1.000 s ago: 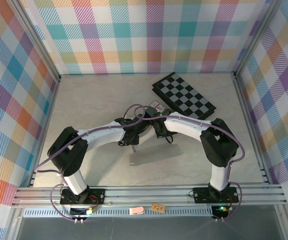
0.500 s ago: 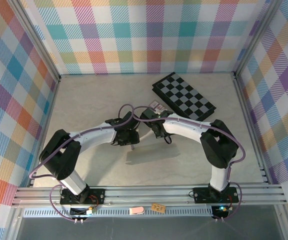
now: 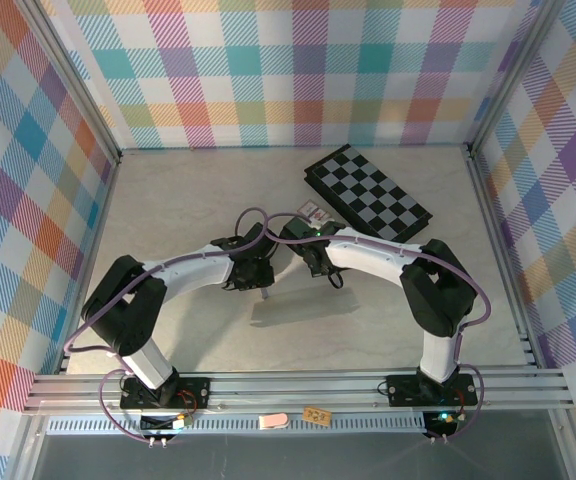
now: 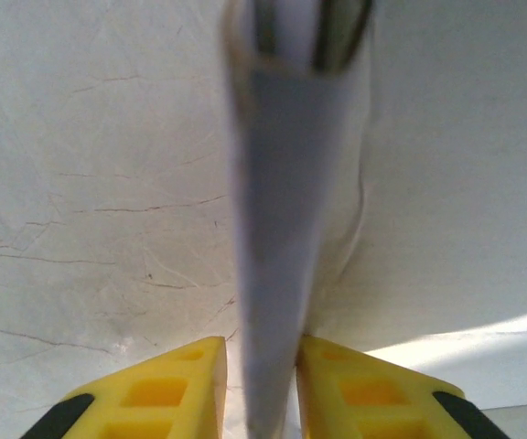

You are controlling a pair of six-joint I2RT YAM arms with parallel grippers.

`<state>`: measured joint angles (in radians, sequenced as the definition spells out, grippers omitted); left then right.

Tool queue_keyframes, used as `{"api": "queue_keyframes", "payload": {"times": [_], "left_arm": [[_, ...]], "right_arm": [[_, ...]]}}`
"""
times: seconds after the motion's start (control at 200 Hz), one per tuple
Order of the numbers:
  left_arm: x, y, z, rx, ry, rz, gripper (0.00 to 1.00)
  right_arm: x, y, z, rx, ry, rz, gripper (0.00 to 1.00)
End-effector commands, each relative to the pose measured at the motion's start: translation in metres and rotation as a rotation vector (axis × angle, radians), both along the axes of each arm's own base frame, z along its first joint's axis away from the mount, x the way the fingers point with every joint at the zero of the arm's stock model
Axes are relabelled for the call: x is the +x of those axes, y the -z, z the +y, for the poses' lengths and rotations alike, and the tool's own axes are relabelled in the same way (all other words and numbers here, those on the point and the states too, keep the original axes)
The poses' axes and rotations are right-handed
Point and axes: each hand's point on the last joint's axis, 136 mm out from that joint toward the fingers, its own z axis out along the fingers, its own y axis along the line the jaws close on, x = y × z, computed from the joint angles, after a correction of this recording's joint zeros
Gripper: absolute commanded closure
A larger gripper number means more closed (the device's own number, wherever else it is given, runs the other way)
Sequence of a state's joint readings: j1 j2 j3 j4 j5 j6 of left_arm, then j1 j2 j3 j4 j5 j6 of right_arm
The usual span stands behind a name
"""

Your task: Fold the paper box

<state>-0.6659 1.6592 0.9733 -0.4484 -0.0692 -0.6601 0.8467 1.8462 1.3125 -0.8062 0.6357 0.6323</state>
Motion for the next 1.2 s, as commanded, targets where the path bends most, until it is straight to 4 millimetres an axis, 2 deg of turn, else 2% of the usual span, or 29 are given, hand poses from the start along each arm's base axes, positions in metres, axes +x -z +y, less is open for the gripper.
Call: {"api": "queue_keyframes", "payload": {"times": [0.0, 0.09, 0.23, 0.48, 0.53, 0.64, 0.745, 0.805, 0.845, 0.98, 1.105, 1.195], "left_arm": [[0.003, 0.010, 0.012, 0.074, -0.011, 0.003, 0.77], [0.006, 0.012, 0.018, 0.113, -0.026, -0.008, 0.82], [-0.002, 0.017, 0.038, 0.243, -0.061, 0.019, 1.00], [-0.023, 0.021, 0.063, 0.466, -0.049, 0.038, 1.00], [-0.024, 0.023, 0.064, 0.478, -0.045, 0.039, 0.92], [-0.023, 0.027, 0.062, 0.473, -0.045, 0.037, 0.87], [-0.021, 0.031, 0.060, 0.481, -0.032, 0.039, 0.75], [-0.019, 0.033, 0.058, 0.481, -0.024, 0.040, 0.74], [-0.017, 0.033, 0.057, 0.481, -0.021, 0.041, 0.76], [-0.017, 0.039, 0.058, 0.512, 0.000, 0.057, 0.93], [-0.024, 0.049, 0.065, 0.570, 0.036, 0.106, 1.00], [-0.026, 0.051, 0.067, 0.602, 0.063, 0.115, 1.00]], "right_arm": [[-0.005, 0.000, -0.002, -0.021, -0.003, 0.004, 1.00], [-0.006, 0.001, -0.002, -0.023, -0.005, 0.006, 1.00], [-0.007, 0.001, -0.003, -0.026, -0.006, 0.008, 1.00], [-0.006, 0.002, -0.003, -0.031, 0.006, 0.013, 1.00], [-0.007, 0.002, -0.003, -0.033, 0.012, 0.015, 1.00], [-0.009, 0.006, -0.003, -0.034, 0.016, 0.021, 1.00], [-0.011, 0.009, -0.001, -0.041, 0.013, 0.028, 1.00], [-0.011, 0.011, -0.001, -0.041, 0.014, 0.031, 1.00], [-0.011, 0.012, 0.001, -0.038, 0.013, 0.033, 1.00], [-0.011, 0.014, 0.001, -0.046, 0.018, 0.041, 1.00], [-0.011, 0.015, 0.002, -0.050, 0.028, 0.052, 1.00], [-0.011, 0.017, 0.003, -0.055, 0.034, 0.064, 1.00]]}}
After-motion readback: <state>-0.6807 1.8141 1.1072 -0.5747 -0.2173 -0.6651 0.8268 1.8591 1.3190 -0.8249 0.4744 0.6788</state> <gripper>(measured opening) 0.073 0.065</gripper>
